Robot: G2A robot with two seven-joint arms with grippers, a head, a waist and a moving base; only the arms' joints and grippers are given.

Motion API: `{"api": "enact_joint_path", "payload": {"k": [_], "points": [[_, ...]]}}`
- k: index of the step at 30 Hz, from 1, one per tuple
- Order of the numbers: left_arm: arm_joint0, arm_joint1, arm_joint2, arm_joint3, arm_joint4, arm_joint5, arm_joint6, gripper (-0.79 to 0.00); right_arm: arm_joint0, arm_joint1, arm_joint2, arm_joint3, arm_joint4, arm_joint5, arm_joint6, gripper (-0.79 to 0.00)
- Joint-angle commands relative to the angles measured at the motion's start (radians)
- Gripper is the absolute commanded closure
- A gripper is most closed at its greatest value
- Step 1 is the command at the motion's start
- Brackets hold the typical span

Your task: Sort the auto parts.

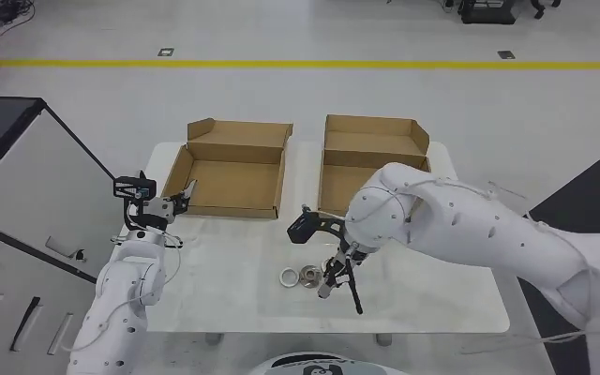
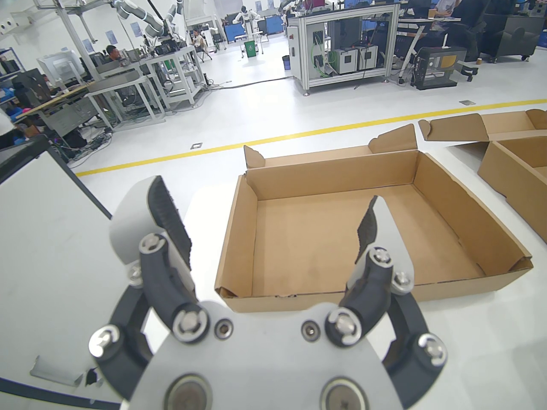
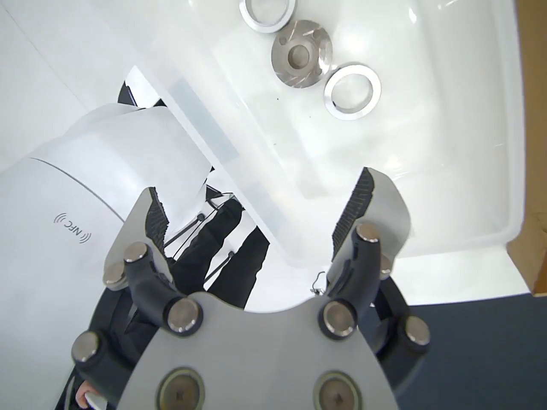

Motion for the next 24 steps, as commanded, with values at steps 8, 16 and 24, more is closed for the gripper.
{"api": "enact_joint_path", "payload": {"k": [8,16,24], "points": [[0.000,0.000,0.000,0.000,0.000,0.000,0.000,-0.785,0.014,-0.058,-0.059,0.140,-0.040,-0.004,0.004,-0.785],[0.000,0.000,0.000,0.000,0.000,0.000,0.000,-0.785,0.004,-0.071,-0.059,0.166,-0.064,-0.004,0.004,-0.785],[0.000,0.000,0.000,0.000,0.000,0.000,0.000,-0.785,-0.029,-0.079,-0.059,0.216,-0.114,0.042,-0.042,-0.785]]}}
